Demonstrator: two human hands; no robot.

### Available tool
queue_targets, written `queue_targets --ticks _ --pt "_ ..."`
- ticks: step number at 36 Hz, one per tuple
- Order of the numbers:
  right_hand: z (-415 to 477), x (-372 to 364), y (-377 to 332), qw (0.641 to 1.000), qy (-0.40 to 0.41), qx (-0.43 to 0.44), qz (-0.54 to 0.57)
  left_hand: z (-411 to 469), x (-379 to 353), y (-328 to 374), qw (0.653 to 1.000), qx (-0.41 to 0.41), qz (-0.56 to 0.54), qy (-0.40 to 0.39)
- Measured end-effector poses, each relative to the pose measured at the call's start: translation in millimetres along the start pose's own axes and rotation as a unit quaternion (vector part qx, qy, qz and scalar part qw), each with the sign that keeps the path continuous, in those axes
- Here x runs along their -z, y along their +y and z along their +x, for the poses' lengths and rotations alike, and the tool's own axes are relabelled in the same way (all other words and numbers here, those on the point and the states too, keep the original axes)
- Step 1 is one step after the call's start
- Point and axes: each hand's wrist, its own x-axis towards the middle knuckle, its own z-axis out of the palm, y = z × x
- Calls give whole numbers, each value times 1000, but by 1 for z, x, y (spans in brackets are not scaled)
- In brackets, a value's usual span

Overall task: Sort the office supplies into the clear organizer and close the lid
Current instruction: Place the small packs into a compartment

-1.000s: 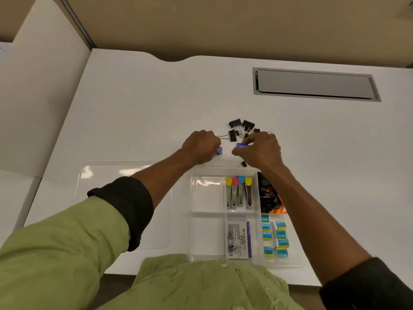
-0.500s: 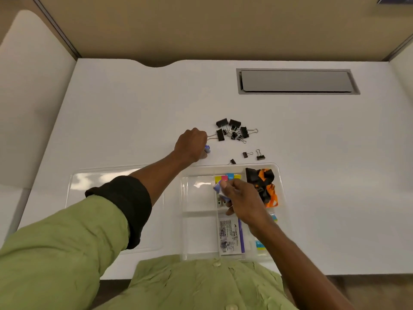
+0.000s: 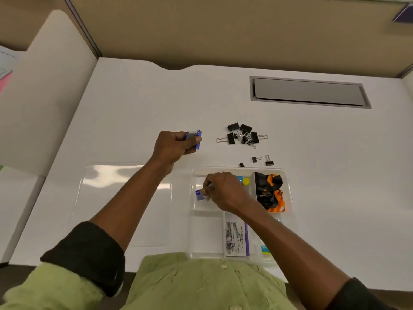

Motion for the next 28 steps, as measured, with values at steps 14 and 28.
queue_targets --ticks 14,28 --pt "10 -26 0 982 -32 78 -172 -68 33 -24 989 42 -134 51" --pt "14 -25 6 994 84 47 -44 -84 31 -24 987 41 -148 47"
